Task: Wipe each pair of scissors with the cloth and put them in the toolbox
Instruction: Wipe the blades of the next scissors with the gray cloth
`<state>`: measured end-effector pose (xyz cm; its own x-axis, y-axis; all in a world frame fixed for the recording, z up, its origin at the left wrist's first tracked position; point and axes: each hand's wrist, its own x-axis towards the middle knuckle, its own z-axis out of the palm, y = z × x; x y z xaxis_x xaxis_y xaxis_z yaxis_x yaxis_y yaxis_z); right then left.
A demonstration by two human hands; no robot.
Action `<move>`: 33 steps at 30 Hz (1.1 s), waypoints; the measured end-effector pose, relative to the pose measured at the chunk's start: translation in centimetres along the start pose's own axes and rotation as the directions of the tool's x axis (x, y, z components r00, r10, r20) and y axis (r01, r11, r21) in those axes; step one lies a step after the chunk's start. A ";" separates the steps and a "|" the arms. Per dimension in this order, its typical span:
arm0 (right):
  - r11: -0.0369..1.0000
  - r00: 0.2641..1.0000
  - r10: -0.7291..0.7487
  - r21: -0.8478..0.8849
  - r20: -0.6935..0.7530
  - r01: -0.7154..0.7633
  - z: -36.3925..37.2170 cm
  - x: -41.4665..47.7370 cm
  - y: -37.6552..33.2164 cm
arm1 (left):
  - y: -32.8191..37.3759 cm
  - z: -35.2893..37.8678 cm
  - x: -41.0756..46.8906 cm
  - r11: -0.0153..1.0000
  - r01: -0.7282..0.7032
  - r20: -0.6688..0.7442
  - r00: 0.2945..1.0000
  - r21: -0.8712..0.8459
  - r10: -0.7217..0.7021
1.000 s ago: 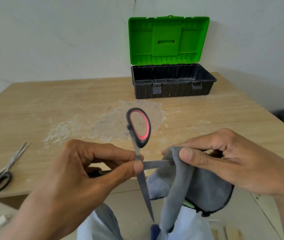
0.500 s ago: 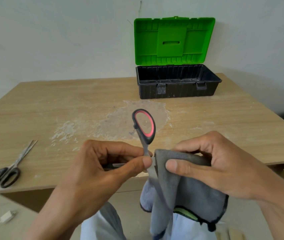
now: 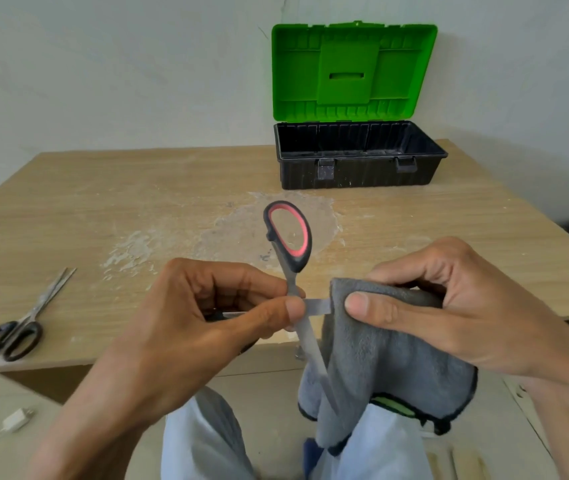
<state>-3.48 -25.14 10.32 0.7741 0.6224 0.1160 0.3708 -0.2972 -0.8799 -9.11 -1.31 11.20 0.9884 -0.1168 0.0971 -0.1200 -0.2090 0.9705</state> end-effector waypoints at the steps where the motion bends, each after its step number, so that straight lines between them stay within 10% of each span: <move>1: 1.000 1.000 -0.009 0.000 0.011 0.009 0.2 0.2 -0.1 | 0.0 0.2 0.0 1.000 -0.005 0.007 1.000 0.011 0.005; 33: 0.997 0.997 -0.073 -0.013 -0.009 0.073 0.6 0.8 -1.1 | 0.2 0.5 -0.1 0.996 0.033 -0.003 0.999 -0.088 -0.033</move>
<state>-3.56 -23.89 11.16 0.7493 0.6360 0.1842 0.4331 -0.2602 -0.8630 -9.27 -1.87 11.25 0.9920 -0.1074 0.0657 -0.0791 -0.1261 0.9889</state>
